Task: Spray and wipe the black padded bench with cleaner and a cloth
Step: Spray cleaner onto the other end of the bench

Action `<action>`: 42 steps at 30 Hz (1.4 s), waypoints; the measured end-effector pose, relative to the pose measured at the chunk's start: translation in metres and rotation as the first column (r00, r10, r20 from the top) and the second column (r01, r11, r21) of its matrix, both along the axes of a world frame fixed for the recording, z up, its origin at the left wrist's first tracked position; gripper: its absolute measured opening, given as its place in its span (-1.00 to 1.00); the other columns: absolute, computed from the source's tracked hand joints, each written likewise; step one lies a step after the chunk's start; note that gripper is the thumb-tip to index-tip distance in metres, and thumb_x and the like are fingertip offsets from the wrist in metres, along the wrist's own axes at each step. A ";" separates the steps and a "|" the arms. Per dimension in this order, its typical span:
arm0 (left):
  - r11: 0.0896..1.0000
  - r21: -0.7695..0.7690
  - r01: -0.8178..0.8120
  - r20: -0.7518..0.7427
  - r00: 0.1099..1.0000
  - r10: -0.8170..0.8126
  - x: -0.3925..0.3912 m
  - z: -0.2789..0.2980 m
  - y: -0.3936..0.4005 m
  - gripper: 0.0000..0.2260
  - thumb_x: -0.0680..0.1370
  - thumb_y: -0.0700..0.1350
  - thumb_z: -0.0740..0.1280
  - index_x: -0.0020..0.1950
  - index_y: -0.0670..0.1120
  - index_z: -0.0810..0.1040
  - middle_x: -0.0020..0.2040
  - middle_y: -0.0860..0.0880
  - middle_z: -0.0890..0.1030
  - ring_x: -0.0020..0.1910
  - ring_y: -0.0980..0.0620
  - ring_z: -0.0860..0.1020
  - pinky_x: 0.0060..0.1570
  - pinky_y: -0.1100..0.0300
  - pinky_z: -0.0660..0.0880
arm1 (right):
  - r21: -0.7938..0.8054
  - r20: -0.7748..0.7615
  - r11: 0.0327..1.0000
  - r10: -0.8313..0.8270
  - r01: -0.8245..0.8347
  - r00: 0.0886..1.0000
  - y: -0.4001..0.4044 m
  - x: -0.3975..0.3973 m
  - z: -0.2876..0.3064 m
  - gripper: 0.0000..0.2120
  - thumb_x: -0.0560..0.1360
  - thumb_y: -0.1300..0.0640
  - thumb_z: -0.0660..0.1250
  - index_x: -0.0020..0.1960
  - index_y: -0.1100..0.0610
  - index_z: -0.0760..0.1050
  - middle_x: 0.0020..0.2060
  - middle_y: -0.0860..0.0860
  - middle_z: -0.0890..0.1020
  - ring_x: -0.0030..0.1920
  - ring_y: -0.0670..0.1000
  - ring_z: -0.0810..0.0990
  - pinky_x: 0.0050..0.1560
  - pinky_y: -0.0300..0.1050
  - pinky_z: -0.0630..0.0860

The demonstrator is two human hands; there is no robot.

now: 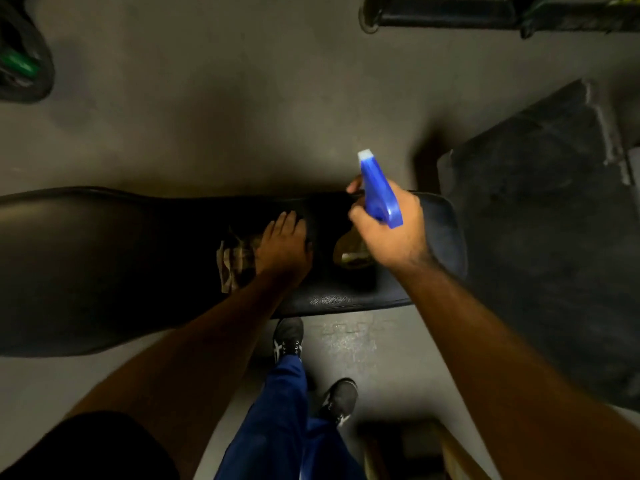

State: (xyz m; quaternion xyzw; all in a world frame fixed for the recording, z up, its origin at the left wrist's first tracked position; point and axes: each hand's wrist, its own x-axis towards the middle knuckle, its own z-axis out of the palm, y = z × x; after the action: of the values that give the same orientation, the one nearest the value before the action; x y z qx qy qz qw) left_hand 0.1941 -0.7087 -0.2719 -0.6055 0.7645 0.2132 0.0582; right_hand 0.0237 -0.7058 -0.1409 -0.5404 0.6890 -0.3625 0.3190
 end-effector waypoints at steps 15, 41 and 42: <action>0.993 -0.103 0.052 0.101 0.994 -0.041 -0.002 -0.039 0.019 -0.37 0.64 0.18 -0.13 0.56 -0.23 0.10 0.57 -0.23 0.11 0.57 -0.16 0.04 0.53 -0.07 -0.05 | 0.595 0.011 0.803 0.052 -0.049 0.999 0.005 0.030 -0.076 -0.86 0.52 -0.11 0.35 -0.10 -0.07 0.49 -0.19 0.04 0.66 -0.15 0.07 0.68 0.00 0.17 0.65; 0.972 -0.167 0.164 -0.024 0.985 -0.170 -0.102 -0.051 0.035 -0.44 0.63 0.09 0.05 0.52 -0.23 0.21 0.54 -0.27 0.19 0.54 -0.21 0.13 0.52 -0.10 0.08 | 0.590 -0.184 0.755 -0.218 0.286 0.958 0.019 -0.067 -0.079 -0.77 0.52 -0.08 0.37 -0.01 0.08 0.55 -0.22 0.10 0.68 -0.21 0.11 0.70 -0.12 -0.05 0.64; 0.972 -0.173 0.157 -0.010 0.987 -0.161 -0.104 -0.053 0.036 -0.44 0.64 0.09 0.04 0.53 -0.23 0.19 0.55 -0.27 0.17 0.55 -0.21 0.11 0.52 -0.10 0.05 | 0.602 -0.193 0.748 -0.202 0.279 0.960 0.018 -0.070 -0.081 -0.77 0.52 -0.08 0.37 -0.02 0.09 0.55 -0.23 0.09 0.68 -0.22 0.10 0.69 -0.15 -0.09 0.62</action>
State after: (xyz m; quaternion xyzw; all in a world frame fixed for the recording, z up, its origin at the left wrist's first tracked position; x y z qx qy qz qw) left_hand 0.0906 -0.6728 -0.3252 -0.5424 0.8267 0.1486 0.0137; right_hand -0.0467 -0.6873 -0.2220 -0.3310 0.8508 -0.1203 0.3899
